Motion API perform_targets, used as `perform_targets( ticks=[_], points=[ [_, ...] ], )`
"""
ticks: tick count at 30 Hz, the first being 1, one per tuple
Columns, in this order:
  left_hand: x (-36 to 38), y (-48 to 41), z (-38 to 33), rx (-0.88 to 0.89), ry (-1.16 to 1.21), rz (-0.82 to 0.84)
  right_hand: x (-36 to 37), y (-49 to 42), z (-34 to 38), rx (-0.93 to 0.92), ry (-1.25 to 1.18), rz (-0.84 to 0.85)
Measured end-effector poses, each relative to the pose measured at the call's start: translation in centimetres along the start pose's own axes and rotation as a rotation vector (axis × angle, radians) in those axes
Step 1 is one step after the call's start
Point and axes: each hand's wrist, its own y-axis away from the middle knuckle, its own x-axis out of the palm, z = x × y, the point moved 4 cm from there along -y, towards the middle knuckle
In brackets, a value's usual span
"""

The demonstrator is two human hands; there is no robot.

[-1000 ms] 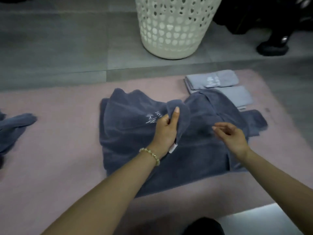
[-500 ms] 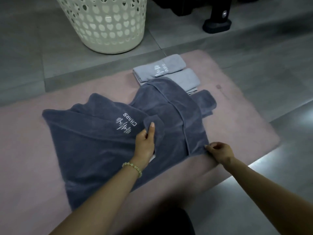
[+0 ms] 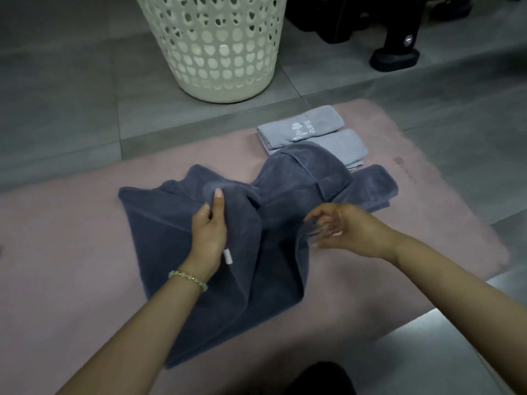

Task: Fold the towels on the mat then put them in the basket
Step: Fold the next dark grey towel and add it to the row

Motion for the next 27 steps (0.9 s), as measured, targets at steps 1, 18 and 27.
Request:
perform_targets(
  ticks=[1,18,27],
  points=[
    [-1.4,-0.5,-0.4,0.002,0.010,-0.021,0.7,-0.9,1.9,-0.046,0.092,0.022],
    [-13.9,-0.1,-4.8,0.083,0.126,-0.002,13.5,-12.0,21.0,-0.536,-0.106,0.069],
    [-15.7,0.8,-5.5,0.226,0.013,-0.057,16.4,-14.4,21.7,-0.379,-0.314,0.058]
  ],
)
